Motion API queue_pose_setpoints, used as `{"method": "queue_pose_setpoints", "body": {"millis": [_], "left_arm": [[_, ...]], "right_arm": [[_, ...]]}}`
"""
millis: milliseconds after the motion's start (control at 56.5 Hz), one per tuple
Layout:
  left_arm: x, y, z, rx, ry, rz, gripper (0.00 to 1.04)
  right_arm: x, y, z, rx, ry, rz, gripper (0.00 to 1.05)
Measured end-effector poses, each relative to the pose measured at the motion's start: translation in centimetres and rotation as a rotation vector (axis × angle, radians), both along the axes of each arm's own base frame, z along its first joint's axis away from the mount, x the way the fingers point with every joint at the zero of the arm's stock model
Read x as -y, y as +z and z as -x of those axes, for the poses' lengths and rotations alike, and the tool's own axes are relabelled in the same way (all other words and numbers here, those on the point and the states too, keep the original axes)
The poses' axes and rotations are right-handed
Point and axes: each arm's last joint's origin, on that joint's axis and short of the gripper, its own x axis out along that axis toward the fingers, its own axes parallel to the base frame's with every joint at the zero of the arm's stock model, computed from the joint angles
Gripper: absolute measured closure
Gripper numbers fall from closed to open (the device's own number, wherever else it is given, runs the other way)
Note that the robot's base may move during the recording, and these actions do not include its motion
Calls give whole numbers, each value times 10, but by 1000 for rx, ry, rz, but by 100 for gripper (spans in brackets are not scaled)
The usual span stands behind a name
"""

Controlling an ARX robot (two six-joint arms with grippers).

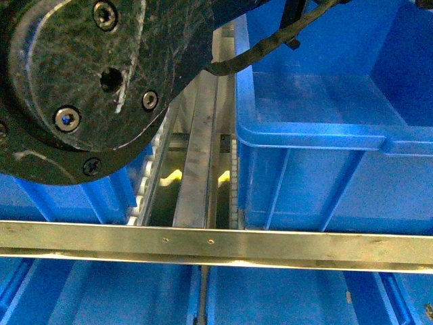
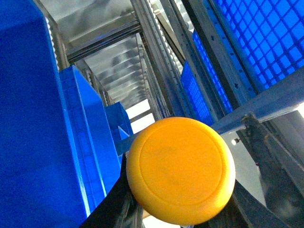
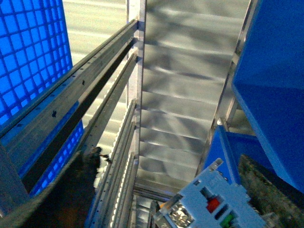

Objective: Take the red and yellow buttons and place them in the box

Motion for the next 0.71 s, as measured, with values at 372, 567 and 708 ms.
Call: {"method": "queue_pose_setpoints", "body": {"millis": [372,567,708], "left_arm": [[0,4,0,3,7,6,79],[-1,5,0,7,30,4,63],[0,2,1,16,55,-15,37]], "right_arm": [[1,-1,-1,-13,-17,14,63],[2,-1,-1,-12,-19,20,63],[4,0,1,-6,-27,26,63]]}}
